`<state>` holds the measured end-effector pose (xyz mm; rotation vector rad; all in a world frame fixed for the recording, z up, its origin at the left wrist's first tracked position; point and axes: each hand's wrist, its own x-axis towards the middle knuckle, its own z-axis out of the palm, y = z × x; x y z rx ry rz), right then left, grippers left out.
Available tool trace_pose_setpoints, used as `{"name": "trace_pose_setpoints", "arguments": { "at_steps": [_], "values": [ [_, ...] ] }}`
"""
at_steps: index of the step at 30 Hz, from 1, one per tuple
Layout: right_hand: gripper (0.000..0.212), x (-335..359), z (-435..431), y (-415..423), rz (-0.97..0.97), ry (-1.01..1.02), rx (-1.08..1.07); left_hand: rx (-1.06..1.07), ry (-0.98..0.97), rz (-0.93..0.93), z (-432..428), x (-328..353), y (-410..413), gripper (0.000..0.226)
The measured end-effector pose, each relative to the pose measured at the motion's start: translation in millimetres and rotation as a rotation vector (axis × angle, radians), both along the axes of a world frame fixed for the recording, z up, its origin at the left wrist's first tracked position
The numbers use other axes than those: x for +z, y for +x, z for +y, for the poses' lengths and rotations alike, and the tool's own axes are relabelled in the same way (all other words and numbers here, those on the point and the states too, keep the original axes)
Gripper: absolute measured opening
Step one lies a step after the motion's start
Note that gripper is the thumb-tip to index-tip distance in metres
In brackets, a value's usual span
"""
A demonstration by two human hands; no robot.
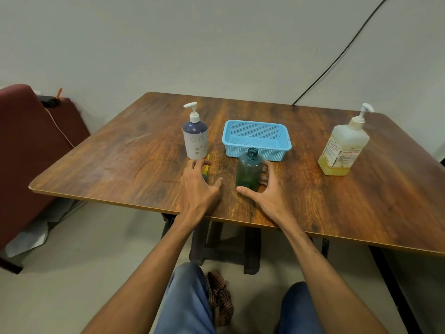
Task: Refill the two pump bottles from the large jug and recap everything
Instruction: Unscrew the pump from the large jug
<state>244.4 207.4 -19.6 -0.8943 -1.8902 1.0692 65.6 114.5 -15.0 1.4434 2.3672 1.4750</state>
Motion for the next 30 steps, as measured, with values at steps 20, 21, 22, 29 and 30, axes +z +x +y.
{"name": "trace_pose_setpoints", "arguments": {
  "at_steps": [20,21,22,29,30],
  "values": [
    [0.041,26.6,31.7,98.8,0.232,0.232,-0.657,-0.512,0.28,-0.106,57.2,50.0,143.9,0.036],
    [0.044,26.4,39.2,104.2,0.216,0.236,-0.695,-0.51,0.25,-0.114,68.5,47.1,148.6,0.036],
    [0.047,25.9,46.9,109.2,0.202,0.244,-0.73,-0.51,0.223,-0.121,79.1,44.7,153.1,0.035],
    [0.075,14.5,102.5,129.9,0.126,0.207,-0.802,-0.495,0.122,-0.195,140.4,26.7,171.1,0.033],
    [0.081,12.1,111.0,130.2,0.121,0.175,-0.778,-0.492,0.121,-0.201,147.3,24.8,172.0,0.033]
  ]
}}
